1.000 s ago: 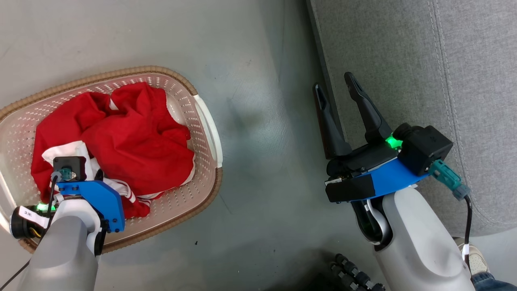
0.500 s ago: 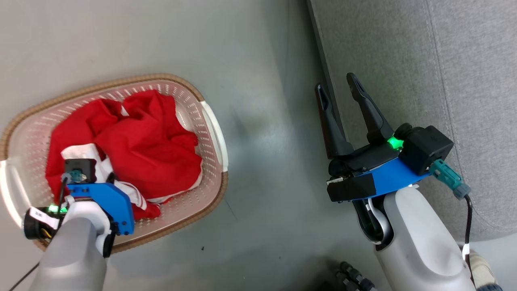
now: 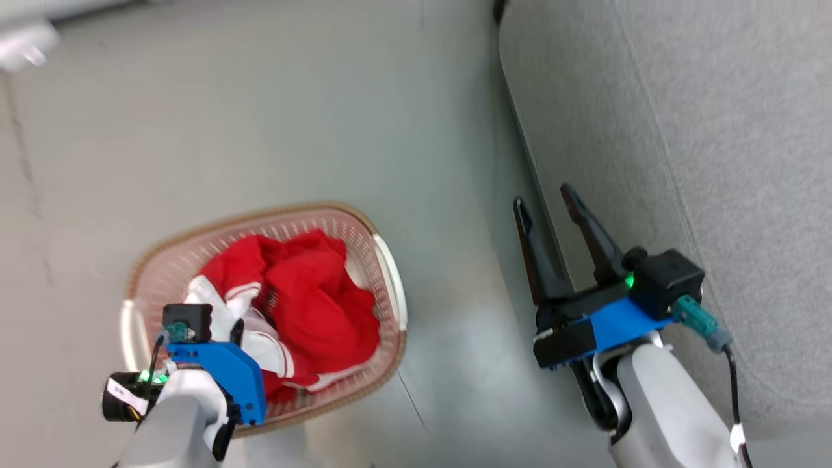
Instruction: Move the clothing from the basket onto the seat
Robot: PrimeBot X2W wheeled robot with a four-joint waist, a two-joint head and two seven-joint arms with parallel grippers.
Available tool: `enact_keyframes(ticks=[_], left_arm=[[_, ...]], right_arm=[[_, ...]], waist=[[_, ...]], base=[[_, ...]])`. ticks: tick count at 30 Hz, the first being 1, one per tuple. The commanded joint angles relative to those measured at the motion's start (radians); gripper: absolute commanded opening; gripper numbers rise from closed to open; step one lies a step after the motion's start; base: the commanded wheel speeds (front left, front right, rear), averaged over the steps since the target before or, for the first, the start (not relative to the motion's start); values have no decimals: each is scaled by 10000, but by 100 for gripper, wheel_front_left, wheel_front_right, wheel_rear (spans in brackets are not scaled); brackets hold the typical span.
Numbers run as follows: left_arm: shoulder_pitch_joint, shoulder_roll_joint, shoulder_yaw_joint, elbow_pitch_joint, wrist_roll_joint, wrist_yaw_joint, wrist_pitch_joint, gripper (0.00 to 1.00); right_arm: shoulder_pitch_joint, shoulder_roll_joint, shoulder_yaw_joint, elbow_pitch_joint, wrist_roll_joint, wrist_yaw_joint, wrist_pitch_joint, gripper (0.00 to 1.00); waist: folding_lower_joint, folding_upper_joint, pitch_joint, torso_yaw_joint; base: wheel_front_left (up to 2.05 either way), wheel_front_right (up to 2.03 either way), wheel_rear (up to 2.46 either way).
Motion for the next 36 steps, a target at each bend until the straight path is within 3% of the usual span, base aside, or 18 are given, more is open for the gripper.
enact_keyframes(ticks=[1,12,17,22,29,36], left_arm=[[203,-44,-71,30,-33,-82,-148,0],[335,-455,-758,-442,-309,-503,-767,0],[297,-542,-1770,-1394,-927,-550,-596,0],[219,-518,-3220,-2887,-2108,-555,-95,0],[-275,-530,-4426,-4122,-3117,-550,235,0],[-792,-530,-5406,-4991,-4034,-153,349,0]], right_arm=[[185,-24,-14,89,-64,-7,36,100],[1324,-24,-313,270,-237,-7,472,100],[1882,-24,-504,109,-234,-7,754,100],[2297,-24,-622,-100,-309,-7,974,100],[2613,-24,-553,-411,-341,-7,1289,100],[2788,-24,-539,-680,-375,-7,1487,100]], waist=[[2,-1,-1255,577],[2,-1,-3613,1362],[2,-1,-4368,1653],[2,-1,-4809,1873],[2,-1,-5133,1965],[2,-1,-5248,1954]], base=[[0,0,0],[0,0,0],[0,0,0],[0,0,0],[0,0,0],[0,0,0]])
